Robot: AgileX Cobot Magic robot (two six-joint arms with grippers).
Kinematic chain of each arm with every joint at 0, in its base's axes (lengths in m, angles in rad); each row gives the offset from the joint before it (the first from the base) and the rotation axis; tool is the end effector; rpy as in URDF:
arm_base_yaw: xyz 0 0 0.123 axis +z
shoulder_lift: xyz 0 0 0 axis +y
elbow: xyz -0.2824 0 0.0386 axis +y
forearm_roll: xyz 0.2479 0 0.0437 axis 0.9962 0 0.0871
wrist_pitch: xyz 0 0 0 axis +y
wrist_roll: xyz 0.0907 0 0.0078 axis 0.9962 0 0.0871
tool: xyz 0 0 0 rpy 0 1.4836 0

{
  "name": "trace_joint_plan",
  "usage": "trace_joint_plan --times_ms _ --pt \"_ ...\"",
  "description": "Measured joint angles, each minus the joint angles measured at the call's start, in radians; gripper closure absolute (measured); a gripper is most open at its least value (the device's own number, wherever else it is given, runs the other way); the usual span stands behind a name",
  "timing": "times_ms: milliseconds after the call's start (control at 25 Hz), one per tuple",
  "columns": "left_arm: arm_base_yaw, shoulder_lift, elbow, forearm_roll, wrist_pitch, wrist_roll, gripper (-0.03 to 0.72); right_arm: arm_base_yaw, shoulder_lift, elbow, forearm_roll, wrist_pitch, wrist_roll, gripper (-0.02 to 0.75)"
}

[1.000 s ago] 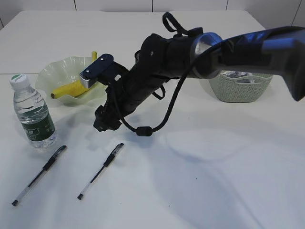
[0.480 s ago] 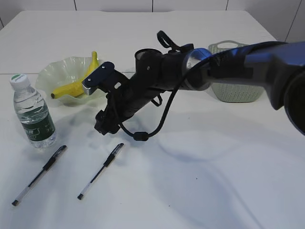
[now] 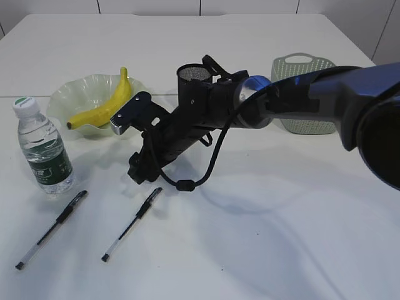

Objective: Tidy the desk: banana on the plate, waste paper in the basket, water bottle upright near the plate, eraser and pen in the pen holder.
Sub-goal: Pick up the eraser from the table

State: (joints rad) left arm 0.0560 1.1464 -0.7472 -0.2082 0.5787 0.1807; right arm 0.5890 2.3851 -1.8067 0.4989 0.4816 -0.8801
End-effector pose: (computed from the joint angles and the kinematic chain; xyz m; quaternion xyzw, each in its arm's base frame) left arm 0.2220 0.0021 0.2703 -0.0045 0.9397 -0.0428 0.3392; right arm 0.4186 0.3040 0.1191 -0.4905 0.8048 0.1305 0.3076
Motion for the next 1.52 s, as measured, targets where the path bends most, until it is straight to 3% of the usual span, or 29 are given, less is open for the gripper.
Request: trace_joint_plan --times_ms 920,1520 --pt "0.0 0.0 0.0 -0.007 0.031 0.0 0.235 0.035 0.0 -0.002 -0.036 -0.043 0.0 0.236" --pt "0.0 -0.014 0.0 -0.03 0.034 0.0 0.235 0.03 -0.176 -0.004 -0.073 0.255 0.085 0.236"
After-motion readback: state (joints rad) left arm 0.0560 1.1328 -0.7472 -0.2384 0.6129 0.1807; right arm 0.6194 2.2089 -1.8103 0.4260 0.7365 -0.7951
